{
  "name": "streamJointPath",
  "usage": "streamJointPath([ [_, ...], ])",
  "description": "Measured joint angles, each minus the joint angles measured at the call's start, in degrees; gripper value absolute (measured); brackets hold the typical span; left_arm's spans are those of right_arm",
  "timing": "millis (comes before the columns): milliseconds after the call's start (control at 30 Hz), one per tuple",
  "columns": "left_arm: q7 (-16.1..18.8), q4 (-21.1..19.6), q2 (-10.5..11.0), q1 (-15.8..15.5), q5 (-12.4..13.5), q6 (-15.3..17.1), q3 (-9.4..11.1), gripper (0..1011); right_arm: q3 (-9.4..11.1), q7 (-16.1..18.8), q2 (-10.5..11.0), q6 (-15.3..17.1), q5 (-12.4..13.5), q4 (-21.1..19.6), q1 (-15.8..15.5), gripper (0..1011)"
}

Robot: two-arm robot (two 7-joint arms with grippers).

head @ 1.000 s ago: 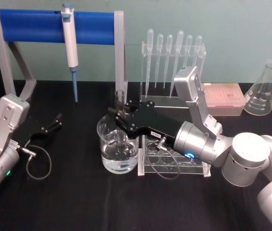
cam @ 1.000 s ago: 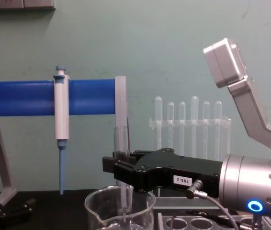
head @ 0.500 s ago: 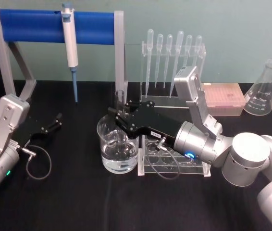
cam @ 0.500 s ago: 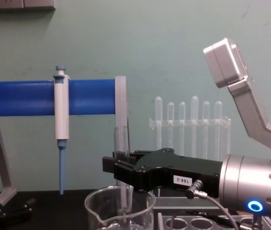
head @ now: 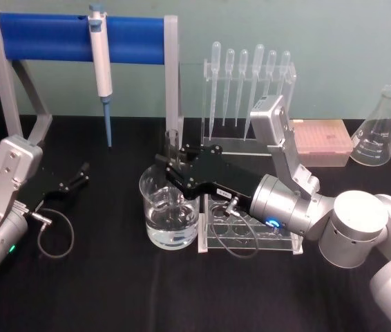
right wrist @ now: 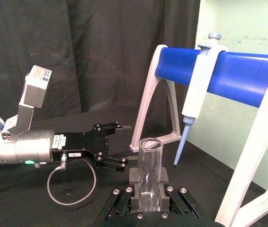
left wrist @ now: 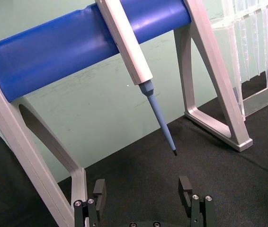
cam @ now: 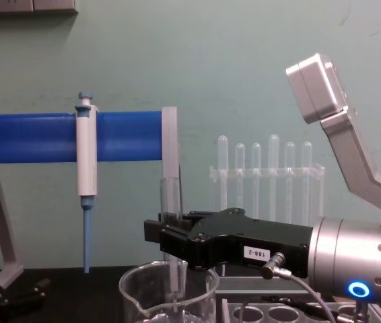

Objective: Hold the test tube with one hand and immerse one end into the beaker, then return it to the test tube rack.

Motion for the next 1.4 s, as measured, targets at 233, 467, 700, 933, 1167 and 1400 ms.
streamJointPath([
  [233,0.0,0.0,0.0,0.0,0.0,0.0,0.0,1000,0.0,0.0,0.0,0.0,0.0,0.0,0.0,225],
  [467,0.0,0.0,0.0,0.0,0.0,0.0,0.0,1000,0.0,0.0,0.0,0.0,0.0,0.0,0.0,225],
  [700,0.0,0.0,0.0,0.0,0.0,0.0,0.0,1000,0.0,0.0,0.0,0.0,0.0,0.0,0.0,225],
  [933,0.0,0.0,0.0,0.0,0.0,0.0,0.0,1000,0.0,0.0,0.0,0.0,0.0,0.0,0.0,225],
  [1167,0.0,0.0,0.0,0.0,0.0,0.0,0.0,1000,0.0,0.0,0.0,0.0,0.0,0.0,0.0,225],
  [1400,0.0,0.0,0.0,0.0,0.0,0.0,0.0,1000,0.0,0.0,0.0,0.0,0.0,0.0,0.0,225],
])
